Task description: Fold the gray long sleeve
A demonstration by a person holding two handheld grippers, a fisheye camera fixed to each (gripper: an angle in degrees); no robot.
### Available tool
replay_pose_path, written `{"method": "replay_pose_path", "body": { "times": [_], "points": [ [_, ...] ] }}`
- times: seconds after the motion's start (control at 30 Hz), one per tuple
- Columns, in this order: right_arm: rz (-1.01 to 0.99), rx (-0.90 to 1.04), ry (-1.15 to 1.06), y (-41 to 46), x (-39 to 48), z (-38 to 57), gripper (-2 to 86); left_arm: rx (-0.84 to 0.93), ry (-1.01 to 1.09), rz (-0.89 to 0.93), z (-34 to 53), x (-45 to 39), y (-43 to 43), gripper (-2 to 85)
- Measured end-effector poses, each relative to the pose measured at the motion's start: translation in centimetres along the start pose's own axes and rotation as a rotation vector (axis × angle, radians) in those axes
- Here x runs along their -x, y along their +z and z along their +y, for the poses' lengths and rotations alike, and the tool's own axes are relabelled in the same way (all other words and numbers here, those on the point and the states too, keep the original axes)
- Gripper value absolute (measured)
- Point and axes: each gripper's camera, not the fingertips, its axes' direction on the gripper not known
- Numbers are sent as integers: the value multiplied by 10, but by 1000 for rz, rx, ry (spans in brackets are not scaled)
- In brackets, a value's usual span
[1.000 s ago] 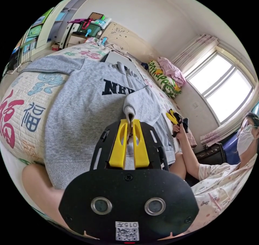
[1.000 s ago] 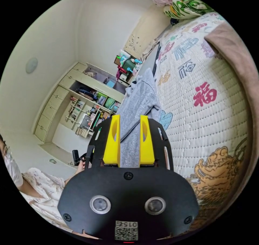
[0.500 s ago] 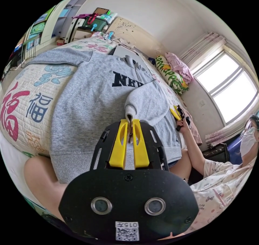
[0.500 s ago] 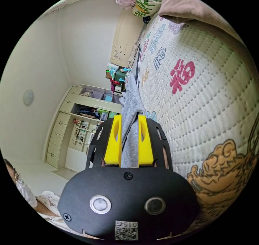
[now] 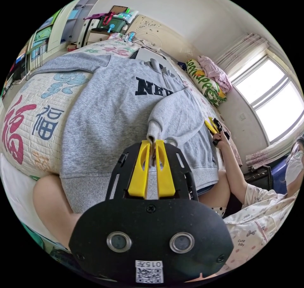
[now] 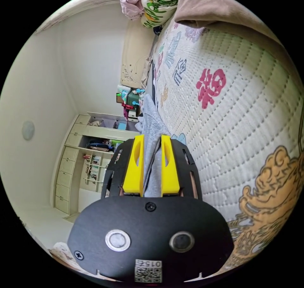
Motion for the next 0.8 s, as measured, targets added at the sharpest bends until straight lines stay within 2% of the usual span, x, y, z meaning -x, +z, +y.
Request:
{"method": "replay_pose_path", "body": {
  "times": [0.13,0.57,0.8],
  "points": [
    [66,44,25,21,7,-4,86,-1,0,-2,0,1,1,5],
    [28,-56,98,46,-47,-6,12,-17,-25,15,0,18,3,-2],
    [188,-60,1,63,-65,5,8,8,16,-54,1,13,11,-1]
  ]
}}
